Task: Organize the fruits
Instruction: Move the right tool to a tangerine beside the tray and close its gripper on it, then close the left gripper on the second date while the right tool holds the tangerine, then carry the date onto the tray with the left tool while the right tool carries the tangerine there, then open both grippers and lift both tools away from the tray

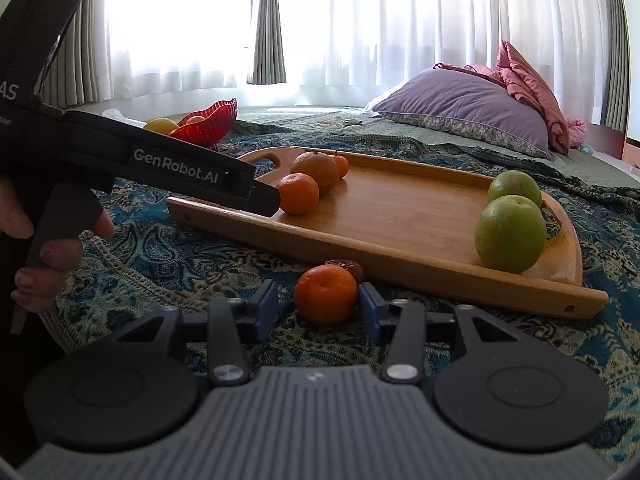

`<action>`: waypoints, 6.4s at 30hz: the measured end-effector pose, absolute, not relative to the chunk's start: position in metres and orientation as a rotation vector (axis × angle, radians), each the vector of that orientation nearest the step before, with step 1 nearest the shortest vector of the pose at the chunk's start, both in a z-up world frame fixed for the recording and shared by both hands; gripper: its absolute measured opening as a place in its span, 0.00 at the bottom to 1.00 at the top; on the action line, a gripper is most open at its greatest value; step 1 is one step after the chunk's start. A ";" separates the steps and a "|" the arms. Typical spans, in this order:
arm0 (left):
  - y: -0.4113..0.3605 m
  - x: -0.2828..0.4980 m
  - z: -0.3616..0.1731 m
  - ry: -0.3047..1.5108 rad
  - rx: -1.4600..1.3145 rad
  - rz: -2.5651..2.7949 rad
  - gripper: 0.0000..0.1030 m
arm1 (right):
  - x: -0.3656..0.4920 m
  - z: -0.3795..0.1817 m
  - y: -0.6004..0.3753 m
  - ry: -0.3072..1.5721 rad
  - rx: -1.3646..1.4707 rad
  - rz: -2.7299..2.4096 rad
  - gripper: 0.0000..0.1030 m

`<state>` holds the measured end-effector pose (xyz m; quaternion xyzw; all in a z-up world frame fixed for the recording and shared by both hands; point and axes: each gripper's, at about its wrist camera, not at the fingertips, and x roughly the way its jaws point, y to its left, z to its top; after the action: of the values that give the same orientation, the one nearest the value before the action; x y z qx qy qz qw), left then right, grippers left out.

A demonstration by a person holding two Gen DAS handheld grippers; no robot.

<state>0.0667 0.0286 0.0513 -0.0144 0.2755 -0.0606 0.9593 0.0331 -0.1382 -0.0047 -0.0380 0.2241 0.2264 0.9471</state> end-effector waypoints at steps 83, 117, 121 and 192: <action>-0.036 0.112 0.037 0.479 -0.006 -0.155 0.26 | 0.079 0.016 -0.176 0.334 0.022 0.162 0.39; -0.026 0.150 0.026 0.617 0.000 -0.130 0.26 | 0.137 0.015 -0.156 0.538 -0.072 0.190 0.39; -0.027 0.151 0.025 0.621 0.011 -0.127 0.26 | 0.140 0.014 -0.155 0.552 -0.078 0.196 0.39; -0.008 0.092 0.045 0.577 -0.010 -0.116 0.57 | 0.079 0.019 -0.168 0.467 -0.051 0.159 0.75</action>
<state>0.0925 -0.0075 0.0454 -0.0048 0.2841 -0.0573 0.9571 0.0792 -0.1680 0.0187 -0.0252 0.2312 0.0789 0.9694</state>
